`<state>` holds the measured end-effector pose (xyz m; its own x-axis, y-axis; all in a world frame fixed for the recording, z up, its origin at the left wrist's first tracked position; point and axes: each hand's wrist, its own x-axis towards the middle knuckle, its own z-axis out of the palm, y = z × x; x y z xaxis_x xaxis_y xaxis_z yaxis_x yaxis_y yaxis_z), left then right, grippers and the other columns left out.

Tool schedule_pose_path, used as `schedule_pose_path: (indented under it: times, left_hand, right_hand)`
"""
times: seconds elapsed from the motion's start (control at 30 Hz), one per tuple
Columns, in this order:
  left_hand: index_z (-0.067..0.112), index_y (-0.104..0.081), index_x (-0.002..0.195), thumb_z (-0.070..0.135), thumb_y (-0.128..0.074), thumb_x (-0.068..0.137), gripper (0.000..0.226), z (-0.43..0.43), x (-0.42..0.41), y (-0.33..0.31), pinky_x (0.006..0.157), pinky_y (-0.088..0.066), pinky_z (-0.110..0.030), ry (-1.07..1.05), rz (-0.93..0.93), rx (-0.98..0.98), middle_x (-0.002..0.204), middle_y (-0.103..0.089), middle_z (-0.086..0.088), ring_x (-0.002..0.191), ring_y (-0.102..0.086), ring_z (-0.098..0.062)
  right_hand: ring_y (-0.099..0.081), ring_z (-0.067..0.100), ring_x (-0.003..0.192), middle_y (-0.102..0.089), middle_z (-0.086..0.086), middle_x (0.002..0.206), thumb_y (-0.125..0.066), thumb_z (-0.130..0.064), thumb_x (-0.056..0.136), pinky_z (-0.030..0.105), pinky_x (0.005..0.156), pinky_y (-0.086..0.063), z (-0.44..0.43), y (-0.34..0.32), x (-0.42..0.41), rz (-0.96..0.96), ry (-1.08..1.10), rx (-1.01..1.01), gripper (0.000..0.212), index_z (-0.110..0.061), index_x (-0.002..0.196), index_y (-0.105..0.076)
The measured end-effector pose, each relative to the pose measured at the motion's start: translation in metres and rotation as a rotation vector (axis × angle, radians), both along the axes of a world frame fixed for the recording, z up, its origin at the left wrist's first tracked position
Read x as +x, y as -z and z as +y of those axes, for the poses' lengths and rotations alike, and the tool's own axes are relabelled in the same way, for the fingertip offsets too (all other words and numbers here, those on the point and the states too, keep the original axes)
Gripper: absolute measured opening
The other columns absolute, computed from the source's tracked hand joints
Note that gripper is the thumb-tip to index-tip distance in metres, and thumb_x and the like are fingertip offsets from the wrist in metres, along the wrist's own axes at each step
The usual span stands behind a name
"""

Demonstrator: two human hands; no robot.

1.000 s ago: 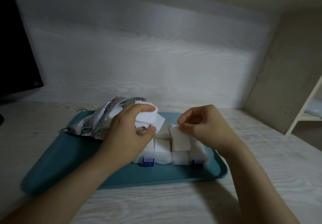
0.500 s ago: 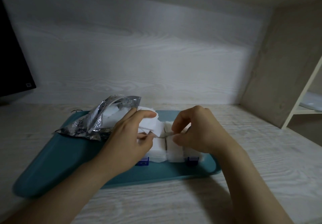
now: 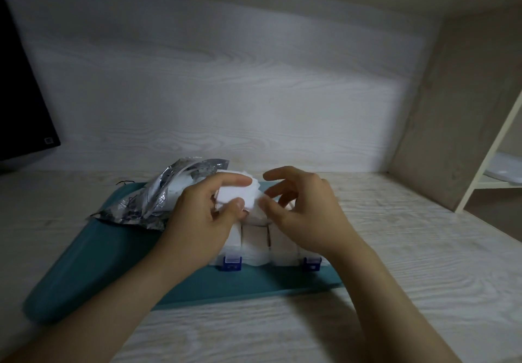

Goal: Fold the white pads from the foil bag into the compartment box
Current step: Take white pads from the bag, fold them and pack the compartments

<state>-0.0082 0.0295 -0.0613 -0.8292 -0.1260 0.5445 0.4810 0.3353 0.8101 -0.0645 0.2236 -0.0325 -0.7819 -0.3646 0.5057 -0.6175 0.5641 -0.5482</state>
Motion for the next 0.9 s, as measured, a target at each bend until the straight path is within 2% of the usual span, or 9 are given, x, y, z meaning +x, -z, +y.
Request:
schedule_pose_path:
  times: [0.03,0.1,0.2,0.33,0.47,0.53,0.63,0.8,0.9]
  left_hand:
    - [0.025,-0.075,0.12,-0.002,-0.063,0.102,0.034,-0.001,-0.002,0.0,0.093,-0.061,-0.047,0.018,-0.013,0.038,0.124,-0.075,0.011,0.093,-0.079,-0.018]
    - [0.025,-0.077,0.118,-0.003,-0.06,0.104,0.036,-0.004,-0.005,-0.001,0.096,-0.061,-0.048,0.022,-0.027,0.096,0.124,-0.075,0.01,0.101,-0.077,-0.021]
    - [0.025,-0.078,0.115,-0.007,-0.057,0.104,0.04,-0.007,-0.007,-0.001,0.093,-0.063,-0.037,0.034,-0.041,0.226,0.123,-0.076,0.002,0.108,-0.076,-0.022]
    - [0.026,-0.071,0.128,-0.014,-0.055,0.102,0.05,-0.011,-0.007,-0.003,0.09,-0.063,-0.031,0.067,-0.063,0.29,0.127,-0.073,-0.004,0.113,-0.074,-0.022]
    - [0.036,-0.061,0.138,-0.016,-0.063,0.096,0.067,-0.012,-0.006,-0.003,0.093,-0.062,-0.034,0.079,-0.126,0.199,0.131,-0.072,0.0,0.111,-0.074,-0.018]
    - [0.036,-0.058,0.141,-0.015,-0.064,0.096,0.069,-0.013,-0.006,-0.003,0.093,-0.062,-0.035,0.102,-0.157,0.197,0.127,-0.073,-0.001,0.11,-0.075,-0.022]
    - [0.034,-0.056,0.143,-0.014,-0.064,0.097,0.066,-0.016,-0.006,-0.004,0.095,-0.061,-0.036,0.115,-0.187,0.208,0.127,-0.074,-0.001,0.109,-0.076,-0.025]
    - [0.028,-0.057,0.142,-0.014,-0.063,0.097,0.062,-0.02,-0.007,-0.005,0.101,-0.06,-0.044,0.091,-0.191,0.222,0.125,-0.075,-0.002,0.109,-0.076,-0.024]
    - [0.025,-0.058,0.141,-0.016,-0.062,0.097,0.061,-0.021,-0.008,-0.006,0.102,-0.06,-0.048,0.092,-0.196,0.228,0.123,-0.075,-0.004,0.109,-0.076,-0.027]
  right_hand:
    - [-0.071,0.0,0.08,-0.077,-0.018,0.088,-0.079,-0.033,0.091,0.026,0.077,-0.062,-0.001,0.0,0.0,-0.014,-0.009,-0.036,0.039,-0.032,0.128,-0.067]
    - [-0.072,0.002,0.076,-0.078,-0.014,0.082,-0.081,-0.025,0.09,0.029,0.076,-0.063,-0.001,0.0,-0.002,-0.054,-0.011,-0.103,0.031,-0.029,0.12,-0.072]
    - [-0.072,0.002,0.076,-0.077,-0.014,0.081,-0.077,-0.019,0.092,0.031,0.076,-0.063,-0.001,0.003,-0.008,-0.05,0.034,-0.172,0.014,-0.025,0.105,-0.08]
    - [-0.073,0.002,0.082,-0.077,-0.014,0.088,-0.068,-0.014,0.098,0.026,0.07,-0.061,-0.002,0.001,-0.009,-0.009,0.054,-0.332,0.016,-0.021,0.103,-0.081]
    - [-0.073,0.019,0.08,-0.079,0.002,0.088,-0.071,-0.012,0.1,0.043,0.078,-0.063,-0.011,-0.003,-0.004,-0.147,-0.179,-0.453,0.013,-0.018,0.108,-0.079]
    - [-0.07,0.028,0.075,-0.076,0.012,0.083,-0.075,-0.014,0.097,0.048,0.077,-0.06,-0.018,-0.005,-0.004,-0.193,-0.252,-0.451,0.016,-0.02,0.112,-0.076]
    - [-0.069,0.033,0.074,-0.075,0.008,0.078,-0.077,-0.017,0.096,0.05,0.073,-0.059,-0.026,-0.008,-0.012,-0.143,-0.26,-0.353,0.011,-0.025,0.103,-0.076]
    - [-0.073,0.021,0.075,-0.077,0.0,0.079,-0.076,-0.016,0.095,0.046,0.074,-0.063,-0.035,-0.013,-0.027,-0.1,-0.236,-0.265,0.008,-0.023,0.095,-0.079]
    - [-0.073,0.016,0.074,-0.077,-0.002,0.078,-0.076,-0.013,0.095,0.034,0.07,-0.061,-0.04,-0.011,-0.028,-0.09,-0.236,-0.266,0.008,-0.02,0.096,-0.08]
